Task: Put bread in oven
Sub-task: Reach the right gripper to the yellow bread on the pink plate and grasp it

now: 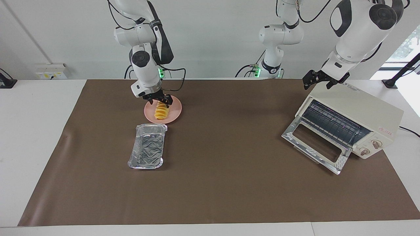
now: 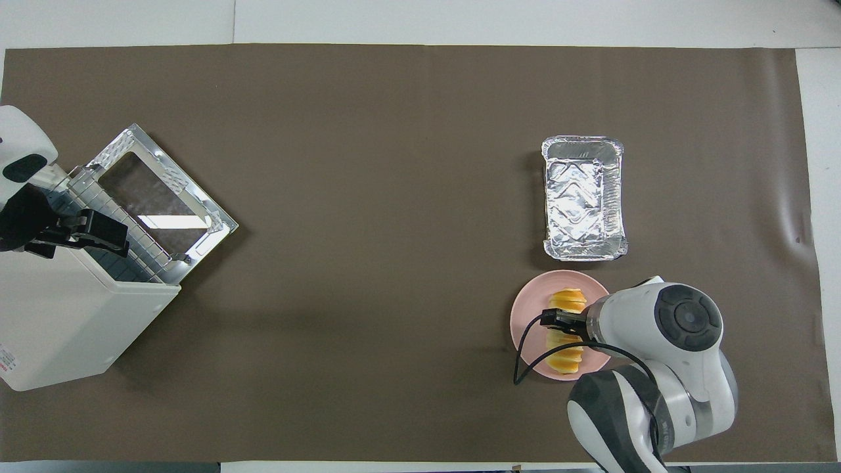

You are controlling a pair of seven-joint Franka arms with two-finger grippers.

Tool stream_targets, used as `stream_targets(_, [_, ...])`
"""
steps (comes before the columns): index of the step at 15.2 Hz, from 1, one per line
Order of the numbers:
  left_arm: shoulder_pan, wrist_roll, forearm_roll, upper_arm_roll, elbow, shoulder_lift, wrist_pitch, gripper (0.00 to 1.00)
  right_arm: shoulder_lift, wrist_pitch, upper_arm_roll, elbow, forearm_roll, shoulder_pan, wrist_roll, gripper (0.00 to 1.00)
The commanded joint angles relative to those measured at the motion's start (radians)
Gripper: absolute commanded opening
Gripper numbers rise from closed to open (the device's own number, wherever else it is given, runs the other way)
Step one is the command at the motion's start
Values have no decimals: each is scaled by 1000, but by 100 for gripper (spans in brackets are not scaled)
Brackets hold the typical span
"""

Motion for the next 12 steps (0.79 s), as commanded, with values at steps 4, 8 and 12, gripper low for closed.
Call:
stream_targets(4, [7, 3, 14, -5, -2, -7, 10, 100, -10, 49, -1, -41, 50, 3, 9, 48])
stream_targets(8, [7, 3, 14, -5, -2, -7, 10, 100, -10, 35, 0, -35, 52, 3, 14, 0])
stream_targets(12, [7, 3, 14, -5, -2, -7, 10, 100, -38, -121, 0, 62, 55, 4, 65, 0])
